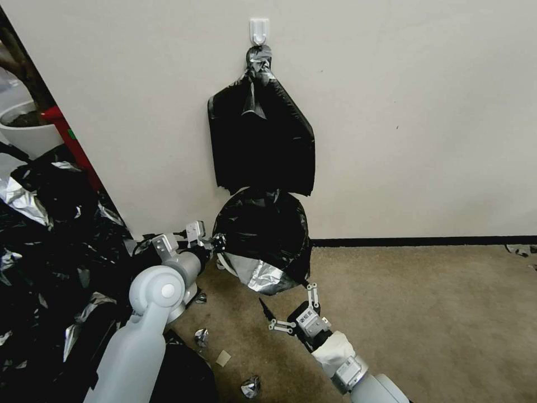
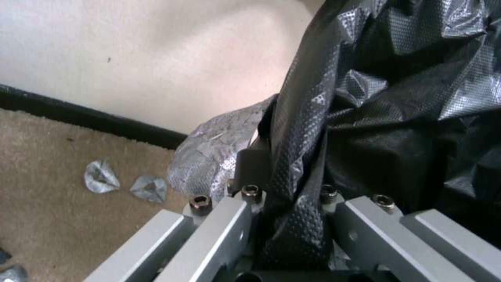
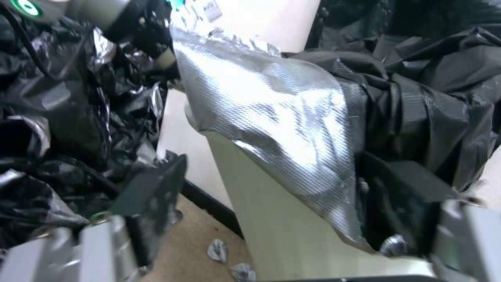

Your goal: Place a trash bag onto the trash bin.

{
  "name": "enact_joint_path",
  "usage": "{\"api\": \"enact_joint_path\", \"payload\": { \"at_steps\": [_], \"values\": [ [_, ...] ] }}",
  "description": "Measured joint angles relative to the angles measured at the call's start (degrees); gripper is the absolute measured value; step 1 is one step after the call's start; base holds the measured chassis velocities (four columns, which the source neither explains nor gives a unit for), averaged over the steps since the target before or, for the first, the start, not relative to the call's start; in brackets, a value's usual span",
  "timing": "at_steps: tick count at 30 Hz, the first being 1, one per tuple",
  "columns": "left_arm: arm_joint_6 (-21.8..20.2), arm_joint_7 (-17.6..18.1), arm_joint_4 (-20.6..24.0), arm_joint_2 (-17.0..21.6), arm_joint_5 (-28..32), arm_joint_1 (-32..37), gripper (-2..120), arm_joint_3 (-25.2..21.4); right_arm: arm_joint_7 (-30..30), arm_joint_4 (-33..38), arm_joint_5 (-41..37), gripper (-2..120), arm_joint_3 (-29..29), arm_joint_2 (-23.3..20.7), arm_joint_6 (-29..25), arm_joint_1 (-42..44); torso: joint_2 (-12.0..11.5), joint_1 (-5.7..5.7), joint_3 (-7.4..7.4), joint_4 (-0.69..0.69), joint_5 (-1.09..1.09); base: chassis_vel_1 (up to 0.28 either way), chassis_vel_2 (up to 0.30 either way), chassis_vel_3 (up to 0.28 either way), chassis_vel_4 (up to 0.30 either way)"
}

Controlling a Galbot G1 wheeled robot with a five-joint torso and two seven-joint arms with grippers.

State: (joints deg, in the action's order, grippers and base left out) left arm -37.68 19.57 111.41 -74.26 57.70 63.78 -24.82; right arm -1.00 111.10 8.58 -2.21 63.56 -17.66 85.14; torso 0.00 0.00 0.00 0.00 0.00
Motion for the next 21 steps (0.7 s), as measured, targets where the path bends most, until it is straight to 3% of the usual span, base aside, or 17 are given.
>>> {"api": "enact_joint_path", "payload": {
  "at_steps": [2, 3, 10, 13, 15, 16, 17, 18, 21],
  "values": [
    [0.0, 0.1, -0.2, 0.0, 0.0, -0.1, 3, 0.0, 0.0, 0.0, -0.4, 77, 0.0, 0.0, -0.3, 0.2, 0.0, 0.0, 0.0, -0.01, 0.0, 0.0, 0.0, 0.0, 0.0],
    [0.0, 0.1, -0.4, -0.1, -0.1, -0.2, 3, 0.1, -0.2, -0.1, -1.0, 69, 0.0, 0.0, -0.6, 0.3, 0.0, 0.0, 0.0, -0.01, 0.0, 0.0, 0.0, 0.0, 0.0],
    [0.2, 0.4, -0.6, -0.3, -0.3, -0.2, 3, 0.3, -0.4, -1.7, -2.5, 41, 0.1, 0.7, -2.4, -0.1, 0.0, 0.0, 0.0, 0.0, 0.0, 0.0, 0.0, 0.0, 0.0],
    [0.2, 0.4, -0.5, -0.3, -0.3, -0.2, 3, 0.3, 0.0, -2.0, -2.6, 39, 0.1, 0.8, -2.9, -0.2, 0.0, 0.0, 0.0, -0.01, 0.0, 0.0, 0.0, 0.0, 0.0],
    [0.2, 0.6, -0.1, -0.3, -0.3, 0.0, 3, 0.3, 6.5, -3.4, -4.9, 22, -0.3, 0.9, -6.1, -1.1, 0.0, 0.0, 0.0, 0.0, 0.0, 0.0, 0.0, 0.0, 0.0],
    [0.2, 0.6, -0.1, -0.3, -0.3, 0.0, 3, 0.3, 6.5, -3.4, -4.9, 22, -0.3, 0.9, -6.1, -1.1, 0.0, 0.0, 0.0, 0.0, 0.0, 0.0, 0.0, 0.0, 0.0],
    [0.2, 0.8, 0.4, -0.3, -0.2, 0.2, 3, 0.3, 12.6, -4.4, -5.8, 17, -0.8, 1.1, -7.7, -1.9, 0.0, 0.0, 0.0, -0.01, 0.0, 0.0, 0.0, 0.0, 0.0],
    [0.2, 0.8, 0.4, -0.3, -0.2, 0.2, 3, 0.3, 12.6, -4.4, -5.8, 17, -0.8, 1.1, -7.7, -1.9, 0.0, 0.0, 0.0, -0.01, 0.0, 0.0, 0.0, 0.0, 0.0],
    [0.1, 0.8, 1.6, -0.3, -0.1, 1.0, 3, 0.3, 19.7, -6.7, -4.7, 3, -1.8, 1.9, -8.2, -4.4, 0.0, 0.0, 0.0, -0.01, 0.0, 0.0, 0.0, 0.0, 0.0]
  ]
}}
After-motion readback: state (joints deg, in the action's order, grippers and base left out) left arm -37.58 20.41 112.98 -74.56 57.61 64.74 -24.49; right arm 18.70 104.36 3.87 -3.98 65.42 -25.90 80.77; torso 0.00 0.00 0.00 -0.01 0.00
